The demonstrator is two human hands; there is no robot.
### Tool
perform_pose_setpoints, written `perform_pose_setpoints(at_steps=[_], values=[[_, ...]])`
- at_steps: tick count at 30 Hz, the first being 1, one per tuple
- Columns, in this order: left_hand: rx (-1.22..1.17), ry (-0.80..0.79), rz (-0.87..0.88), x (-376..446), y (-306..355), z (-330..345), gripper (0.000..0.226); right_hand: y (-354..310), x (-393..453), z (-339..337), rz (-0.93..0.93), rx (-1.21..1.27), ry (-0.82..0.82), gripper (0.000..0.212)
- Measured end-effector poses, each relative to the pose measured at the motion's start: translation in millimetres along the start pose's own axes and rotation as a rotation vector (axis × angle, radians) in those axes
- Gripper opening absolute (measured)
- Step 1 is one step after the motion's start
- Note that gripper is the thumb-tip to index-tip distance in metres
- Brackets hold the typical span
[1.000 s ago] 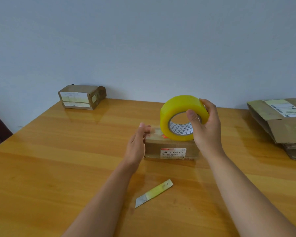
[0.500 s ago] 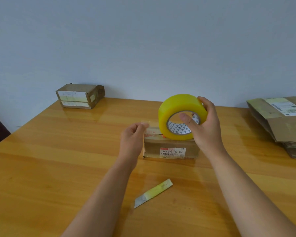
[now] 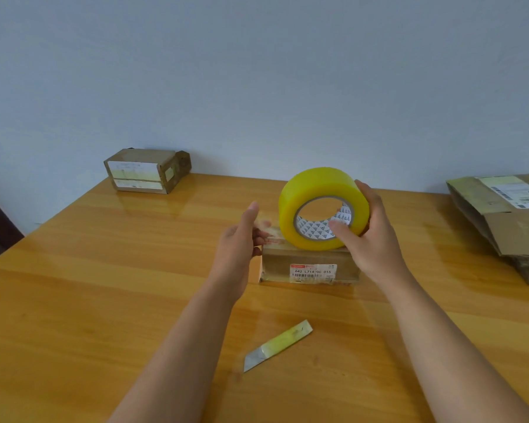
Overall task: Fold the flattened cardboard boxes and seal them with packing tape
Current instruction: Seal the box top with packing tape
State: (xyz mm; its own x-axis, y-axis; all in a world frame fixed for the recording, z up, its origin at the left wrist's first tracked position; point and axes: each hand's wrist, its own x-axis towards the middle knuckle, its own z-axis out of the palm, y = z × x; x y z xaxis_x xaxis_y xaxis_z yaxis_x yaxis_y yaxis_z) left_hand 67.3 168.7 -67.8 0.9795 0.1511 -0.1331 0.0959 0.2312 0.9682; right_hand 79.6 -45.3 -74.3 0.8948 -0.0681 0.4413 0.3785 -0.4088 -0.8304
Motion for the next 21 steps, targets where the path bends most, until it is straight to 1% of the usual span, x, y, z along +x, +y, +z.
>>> perform_pose_setpoints(at_steps=[3, 7, 10, 11, 14, 15, 19, 21], values=[[0.017, -0.031, -0.001, -0.4, 0.9, -0.7, 0.045, -1.9, 1.1, 1.7, -0.01, -0.051, -0.026, 0.067], [0.06, -0.055, 0.021, -0.1, -0.4, -1.6, 0.022, 0.5, -0.1, 5.4, -0.011, -0.077, -0.002, 0.066], [0.066, -0.043, 0.003, 3.3, -1.0, -4.5, 0.018, 1.8, -1.3, 8.1, -0.014, -0.081, 0.031, 0.062], [0.057, -0.042, -0.005, 4.0, -1.1, -6.0, 0.018, 1.7, -1.5, 9.1, -0.02, -0.083, 0.046, 0.061], [0.021, -0.031, -0.02, 5.3, -3.1, -10.3, 0.029, 0.1, -1.5, 12.6, -0.059, -0.112, 0.094, 0.056], [0.007, -0.033, -0.025, 5.4, -3.9, -11.7, 0.028, -0.1, -1.2, 13.4, -0.074, -0.126, 0.106, 0.055], [-0.091, -0.049, -0.083, 7.0, -5.3, -18.0, 0.009, -0.4, 1.4, 13.3, -0.101, -0.164, 0.118, 0.052], [-0.14, -0.038, -0.109, 7.5, -5.6, -20.7, 0.006, -0.6, 2.5, 12.3, -0.094, -0.173, 0.107, 0.049]])
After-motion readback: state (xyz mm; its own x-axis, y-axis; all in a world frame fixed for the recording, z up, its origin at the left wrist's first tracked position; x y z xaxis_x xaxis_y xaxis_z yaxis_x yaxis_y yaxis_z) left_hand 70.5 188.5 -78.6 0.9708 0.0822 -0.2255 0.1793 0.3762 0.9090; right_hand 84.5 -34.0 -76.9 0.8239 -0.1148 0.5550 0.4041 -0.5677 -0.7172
